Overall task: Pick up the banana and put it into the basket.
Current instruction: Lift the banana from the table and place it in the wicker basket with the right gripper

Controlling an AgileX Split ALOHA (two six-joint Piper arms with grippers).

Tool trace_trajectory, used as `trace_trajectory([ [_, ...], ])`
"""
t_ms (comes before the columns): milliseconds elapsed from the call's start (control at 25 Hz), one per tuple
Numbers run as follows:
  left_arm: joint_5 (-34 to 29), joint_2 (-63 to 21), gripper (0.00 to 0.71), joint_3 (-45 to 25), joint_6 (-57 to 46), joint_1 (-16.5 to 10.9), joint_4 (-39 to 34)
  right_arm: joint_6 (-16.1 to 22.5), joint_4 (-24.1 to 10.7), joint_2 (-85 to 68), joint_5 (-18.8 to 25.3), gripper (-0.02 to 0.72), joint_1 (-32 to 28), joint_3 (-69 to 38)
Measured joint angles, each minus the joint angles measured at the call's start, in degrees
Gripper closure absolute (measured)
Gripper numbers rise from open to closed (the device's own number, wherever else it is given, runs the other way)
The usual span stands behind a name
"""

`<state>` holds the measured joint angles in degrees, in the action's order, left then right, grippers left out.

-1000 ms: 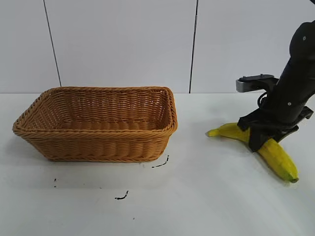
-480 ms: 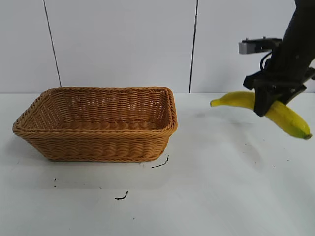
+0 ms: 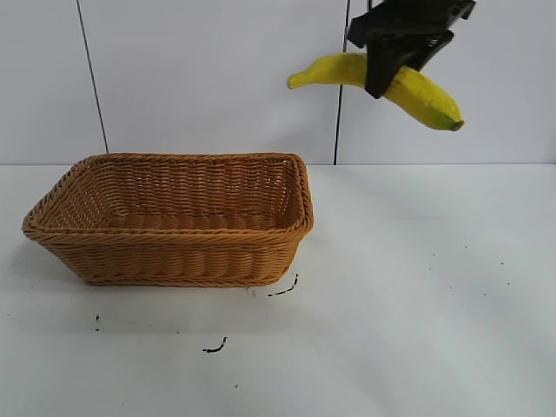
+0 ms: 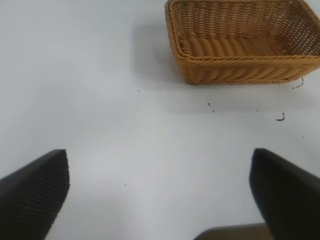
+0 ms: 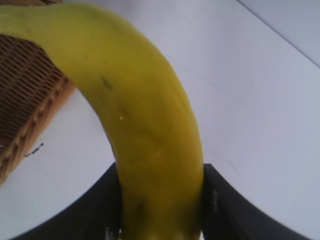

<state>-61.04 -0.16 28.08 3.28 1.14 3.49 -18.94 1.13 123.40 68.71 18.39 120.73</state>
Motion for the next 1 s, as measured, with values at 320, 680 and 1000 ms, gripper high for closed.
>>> trace_trajectory([
  [320,0.0,0.0,0.015,0.0,0.0,0.0,0.0,-6.6,-0.4,8.5,-0.9,0.386,9.7,12.8],
  [680,0.0,0.0,0.015,0.0,0.0,0.0,0.0,-16.4,-0.4,14.2,-12.7,0.386,19.4,13.1],
  [1000,0.0,0.0,0.015,0.0,0.0,0.0,0.0,-16.6,-1.8,21.6,-18.4,0.386,19.6,13.1],
])
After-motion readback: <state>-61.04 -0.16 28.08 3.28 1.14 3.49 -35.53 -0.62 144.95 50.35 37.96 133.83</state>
